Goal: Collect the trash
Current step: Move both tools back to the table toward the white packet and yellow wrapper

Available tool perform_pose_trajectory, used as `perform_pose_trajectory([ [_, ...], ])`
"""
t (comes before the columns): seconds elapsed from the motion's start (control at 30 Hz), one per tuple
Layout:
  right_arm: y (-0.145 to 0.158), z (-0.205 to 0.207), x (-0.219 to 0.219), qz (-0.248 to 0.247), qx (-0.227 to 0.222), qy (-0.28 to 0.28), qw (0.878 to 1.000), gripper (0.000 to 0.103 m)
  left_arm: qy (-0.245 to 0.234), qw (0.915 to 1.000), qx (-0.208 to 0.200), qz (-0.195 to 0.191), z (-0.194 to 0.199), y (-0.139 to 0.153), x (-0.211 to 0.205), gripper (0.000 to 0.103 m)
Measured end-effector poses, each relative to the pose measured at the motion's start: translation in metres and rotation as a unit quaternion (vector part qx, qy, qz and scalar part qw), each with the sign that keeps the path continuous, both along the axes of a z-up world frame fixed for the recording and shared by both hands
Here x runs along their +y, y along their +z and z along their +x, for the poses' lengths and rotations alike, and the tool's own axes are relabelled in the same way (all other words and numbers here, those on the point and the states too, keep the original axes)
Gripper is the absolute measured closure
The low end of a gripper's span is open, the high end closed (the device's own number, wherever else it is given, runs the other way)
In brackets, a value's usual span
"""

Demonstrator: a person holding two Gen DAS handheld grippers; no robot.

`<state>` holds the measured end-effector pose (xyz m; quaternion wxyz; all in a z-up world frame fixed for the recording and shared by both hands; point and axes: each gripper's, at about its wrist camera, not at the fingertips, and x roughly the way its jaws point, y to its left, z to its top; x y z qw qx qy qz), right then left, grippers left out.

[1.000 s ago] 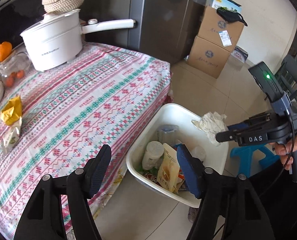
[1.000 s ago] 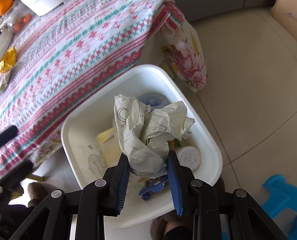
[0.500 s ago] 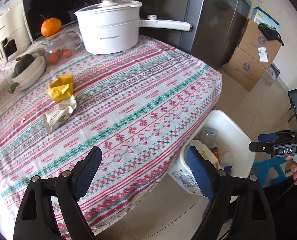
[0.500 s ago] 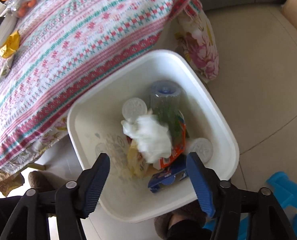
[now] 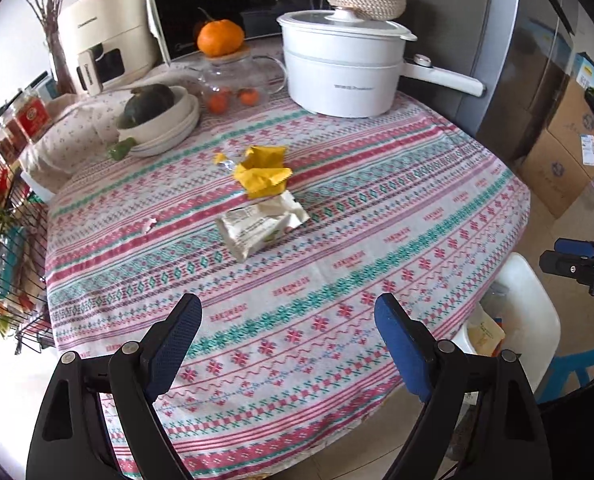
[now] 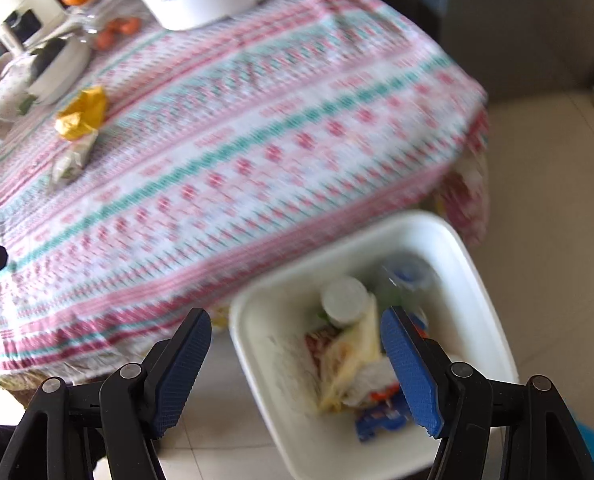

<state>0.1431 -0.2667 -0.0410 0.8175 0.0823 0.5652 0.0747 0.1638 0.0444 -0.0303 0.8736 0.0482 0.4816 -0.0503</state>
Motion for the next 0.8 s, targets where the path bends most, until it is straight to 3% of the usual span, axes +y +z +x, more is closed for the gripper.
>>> perform_pose_trajectory([
  [0.2, 0.002, 0.029, 0.044, 0.013, -0.042, 0.024, 0.999, 0.022, 0.027, 0.999, 0.011, -0.034, 0.026, -0.034, 0.033, 0.011],
  [0.27, -0.005, 0.037, 0.054, 0.007, -0.038, 0.025, 0.999, 0.021, 0.036, 0.9968, 0.044, -0.056, 0.041, -0.048, 0.039, 0.011],
  [0.33, -0.01, 0.045, 0.061, 0.01, -0.023, 0.027, 0.999, 0.021, 0.051, 0.9939, 0.048, -0.085, 0.054, -0.056, 0.045, 0.011],
  [0.53, -0.007, 0.062, 0.075, 0.037, -0.025, 0.011, 0.999, 0.021, 0.136, 0.973, 0.038, -0.183, 0.087, -0.077, 0.071, 0.012],
  [0.73, -0.007, 0.069, 0.078, 0.05, -0.023, 0.001, 0.998, 0.021, 0.17, 0.9603, 0.051, -0.215, 0.108, -0.099, 0.075, 0.039],
  [0.8, -0.008, 0.069, 0.077, 0.047, -0.023, -0.002, 0.999, 0.021, 0.169, 0.9595, 0.062, -0.217, 0.114, -0.106, 0.072, 0.069],
])
